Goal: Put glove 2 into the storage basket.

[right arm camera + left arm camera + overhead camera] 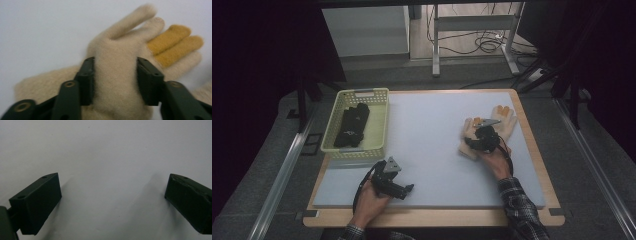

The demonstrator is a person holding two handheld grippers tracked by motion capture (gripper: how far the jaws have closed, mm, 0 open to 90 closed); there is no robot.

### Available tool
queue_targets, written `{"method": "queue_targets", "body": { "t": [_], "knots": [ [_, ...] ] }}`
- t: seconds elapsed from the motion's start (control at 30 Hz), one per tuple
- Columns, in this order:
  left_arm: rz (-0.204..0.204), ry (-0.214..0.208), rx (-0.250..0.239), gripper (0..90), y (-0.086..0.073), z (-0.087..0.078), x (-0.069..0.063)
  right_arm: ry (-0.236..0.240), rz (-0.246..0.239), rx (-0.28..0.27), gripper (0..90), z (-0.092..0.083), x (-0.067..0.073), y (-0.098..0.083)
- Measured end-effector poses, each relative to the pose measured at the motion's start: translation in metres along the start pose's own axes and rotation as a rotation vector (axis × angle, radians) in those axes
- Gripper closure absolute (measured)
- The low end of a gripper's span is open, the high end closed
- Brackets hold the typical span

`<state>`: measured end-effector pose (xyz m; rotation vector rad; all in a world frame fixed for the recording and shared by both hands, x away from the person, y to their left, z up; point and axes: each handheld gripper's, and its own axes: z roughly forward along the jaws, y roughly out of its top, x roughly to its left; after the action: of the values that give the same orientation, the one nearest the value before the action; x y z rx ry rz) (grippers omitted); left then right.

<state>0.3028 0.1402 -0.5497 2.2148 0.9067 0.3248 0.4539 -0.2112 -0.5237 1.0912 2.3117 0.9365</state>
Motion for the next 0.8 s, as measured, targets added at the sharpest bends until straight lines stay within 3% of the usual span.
{"method": "queue_targets", "body": {
  "t": [0.13, 0.3, 0.43, 0.57, 0.67, 0.8],
  "knots": [
    [0.0, 0.0, -0.001, 0.9, 0.0, 0.0, 0.0, 0.0, 0.033, -0.003, 61.0, -0.003, -0.001, -0.001],
    [0.0, 0.0, -0.001, 1.0, 0.0, 0.0, 0.0, 0.057, 0.049, -0.046, 61.1, -0.022, 0.009, 0.001],
    [0.001, 0.001, 0.0, 1.0, 0.0, 0.0, 0.0, 0.108, 0.006, -0.071, 60.6, -0.044, 0.035, 0.006],
    [0.0, 0.001, -0.001, 1.0, 0.0, 0.0, 0.0, 0.169, -0.027, -0.07, 59.0, -0.054, 0.063, 0.008],
    [0.001, 0.001, -0.001, 1.0, 0.0, 0.0, 0.0, 0.21, -0.048, -0.066, 57.9, -0.052, 0.084, 0.006],
    [0.0, 0.001, -0.001, 1.0, 0.0, 0.0, 0.0, 0.25, -0.047, -0.039, 56.0, -0.04, 0.102, -0.001]
  ]
}}
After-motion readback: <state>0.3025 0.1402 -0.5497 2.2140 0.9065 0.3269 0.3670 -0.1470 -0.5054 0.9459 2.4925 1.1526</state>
